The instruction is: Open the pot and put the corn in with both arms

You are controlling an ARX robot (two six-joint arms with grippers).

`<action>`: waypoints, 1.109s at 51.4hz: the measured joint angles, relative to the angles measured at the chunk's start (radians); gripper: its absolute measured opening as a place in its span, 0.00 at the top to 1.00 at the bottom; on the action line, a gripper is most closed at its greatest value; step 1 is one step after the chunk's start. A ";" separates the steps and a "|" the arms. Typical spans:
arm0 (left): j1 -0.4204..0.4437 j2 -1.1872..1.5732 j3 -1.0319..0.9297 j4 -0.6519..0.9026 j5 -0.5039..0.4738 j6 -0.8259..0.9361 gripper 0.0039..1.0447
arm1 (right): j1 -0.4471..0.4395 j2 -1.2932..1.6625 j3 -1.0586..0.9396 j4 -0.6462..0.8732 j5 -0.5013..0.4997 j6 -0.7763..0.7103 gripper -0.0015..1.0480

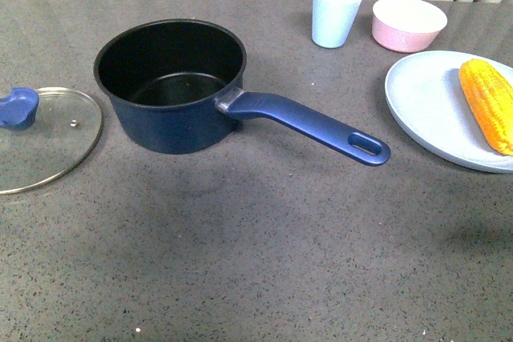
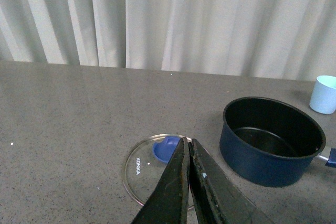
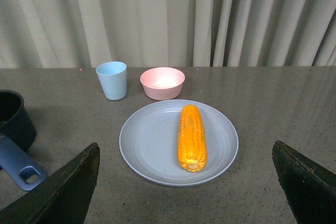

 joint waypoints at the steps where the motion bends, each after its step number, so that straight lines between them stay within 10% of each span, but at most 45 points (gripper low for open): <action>1: 0.000 0.000 0.000 0.000 0.000 0.000 0.93 | 0.000 0.000 0.000 0.000 0.000 0.000 0.09; 27: 0.000 0.000 0.000 0.000 0.000 0.001 0.07 | 0.000 0.000 0.000 0.000 0.000 0.000 0.09; 46: 0.000 -0.001 0.000 0.000 0.000 0.003 0.08 | 0.001 0.002 0.001 -0.002 0.004 0.000 0.09; 50: 0.000 -0.001 0.000 0.000 0.000 0.003 0.08 | 0.010 0.110 0.077 -0.198 0.111 0.103 0.09; 57: 0.000 -0.001 0.000 0.000 0.000 0.003 0.08 | -0.157 0.428 0.177 -0.220 0.048 0.187 0.09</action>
